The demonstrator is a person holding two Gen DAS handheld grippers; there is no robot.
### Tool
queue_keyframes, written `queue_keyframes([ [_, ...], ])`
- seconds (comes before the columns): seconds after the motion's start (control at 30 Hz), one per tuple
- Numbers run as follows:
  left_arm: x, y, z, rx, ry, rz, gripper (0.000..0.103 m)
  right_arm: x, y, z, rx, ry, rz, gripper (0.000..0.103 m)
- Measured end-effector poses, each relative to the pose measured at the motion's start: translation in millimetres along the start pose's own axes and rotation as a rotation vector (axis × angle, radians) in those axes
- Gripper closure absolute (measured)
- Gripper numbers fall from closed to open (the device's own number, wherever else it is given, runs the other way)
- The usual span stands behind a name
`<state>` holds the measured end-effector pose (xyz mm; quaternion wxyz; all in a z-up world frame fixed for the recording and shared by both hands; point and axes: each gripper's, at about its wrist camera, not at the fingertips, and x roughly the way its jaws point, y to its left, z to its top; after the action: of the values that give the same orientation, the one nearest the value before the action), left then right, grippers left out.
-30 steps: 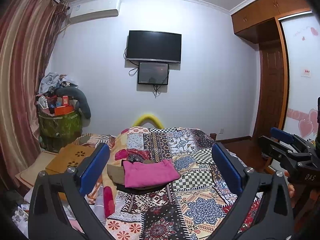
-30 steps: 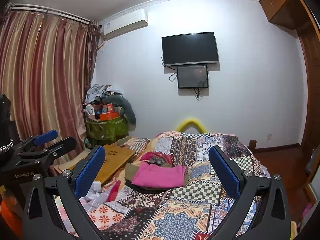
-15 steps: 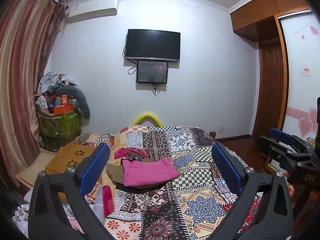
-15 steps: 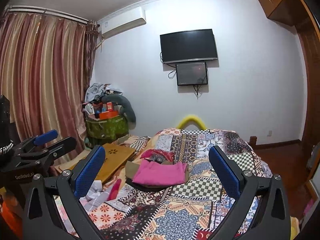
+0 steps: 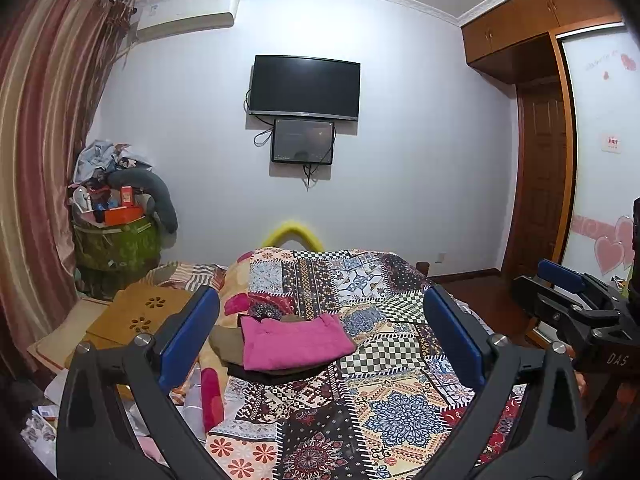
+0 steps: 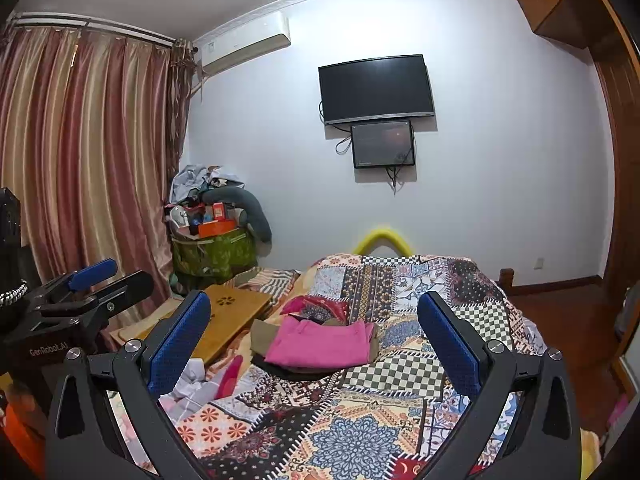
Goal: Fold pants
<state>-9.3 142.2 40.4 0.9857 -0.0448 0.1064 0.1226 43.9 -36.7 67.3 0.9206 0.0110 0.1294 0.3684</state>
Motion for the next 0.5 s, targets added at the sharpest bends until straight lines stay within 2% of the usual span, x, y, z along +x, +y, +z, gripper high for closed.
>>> queue_keyframes([
  [0.5,6.7,4.5,-2.2,-0.020,0.034,-0.024,0.000,0.6,1.4,2.2,-0.015,-0.002,-0.008,0.000],
])
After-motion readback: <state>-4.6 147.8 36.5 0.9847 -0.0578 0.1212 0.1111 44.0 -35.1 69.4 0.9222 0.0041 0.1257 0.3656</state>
